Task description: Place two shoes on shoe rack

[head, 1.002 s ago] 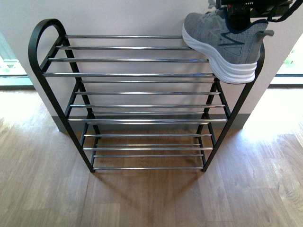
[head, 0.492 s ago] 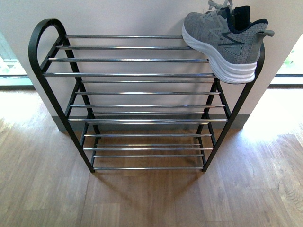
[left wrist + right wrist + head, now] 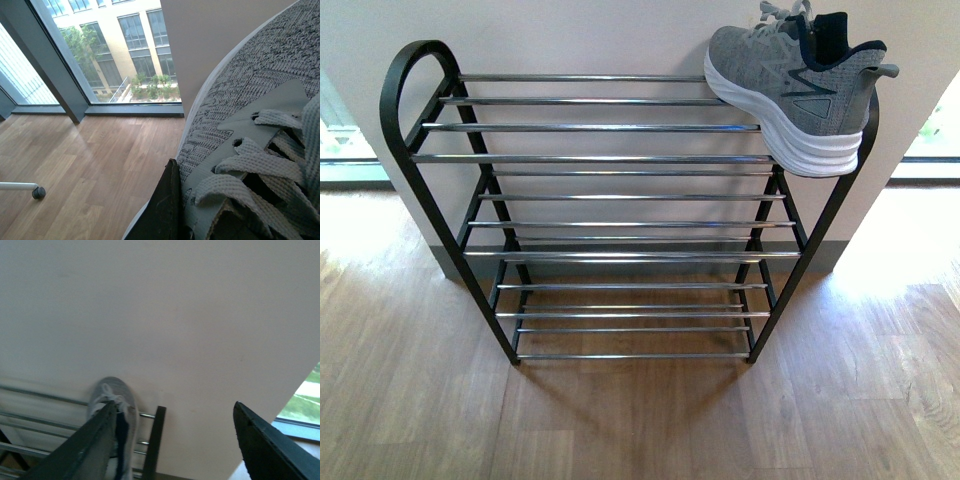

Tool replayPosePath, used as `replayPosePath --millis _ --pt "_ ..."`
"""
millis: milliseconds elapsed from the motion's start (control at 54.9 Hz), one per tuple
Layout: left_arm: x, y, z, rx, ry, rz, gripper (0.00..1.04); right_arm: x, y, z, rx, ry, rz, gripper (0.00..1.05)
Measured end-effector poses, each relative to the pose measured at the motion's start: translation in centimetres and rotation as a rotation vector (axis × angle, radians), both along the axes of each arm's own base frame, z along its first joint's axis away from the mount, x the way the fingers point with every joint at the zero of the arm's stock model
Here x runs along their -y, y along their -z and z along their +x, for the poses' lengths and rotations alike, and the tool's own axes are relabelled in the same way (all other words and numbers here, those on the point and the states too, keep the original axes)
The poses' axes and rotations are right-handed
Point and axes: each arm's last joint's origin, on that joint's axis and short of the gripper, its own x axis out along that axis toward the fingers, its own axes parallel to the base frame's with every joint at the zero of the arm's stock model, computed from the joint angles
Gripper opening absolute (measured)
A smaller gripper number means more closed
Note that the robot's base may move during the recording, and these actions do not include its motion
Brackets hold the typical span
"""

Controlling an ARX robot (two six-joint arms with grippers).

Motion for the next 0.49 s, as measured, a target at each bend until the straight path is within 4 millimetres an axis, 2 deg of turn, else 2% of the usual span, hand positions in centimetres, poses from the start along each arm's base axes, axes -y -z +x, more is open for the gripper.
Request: replayPosePath --millis 109,200,401,492 --pt "0.0 0.0 0.0 0.000 0.000 0.000 0.02 -1.1 1.6 -2.7 0.035 -0.012 0.050 0.50" --pt "0.0 0.0 0.0 0.000 0.000 0.000 0.02 -1.9 3.1 -5.2 0.035 -0.008 0.072 0.32" --pt "0.0 0.0 0.0 0.000 0.000 0.000 0.02 -2.8 5.4 -8.6 0.015 -0.003 0.086 0.04" --pt "0.0 0.0 0.0 0.000 -0.001 0.000 0.02 -3.2 6.0 -9.8 0.014 -0.008 0.089 0.02"
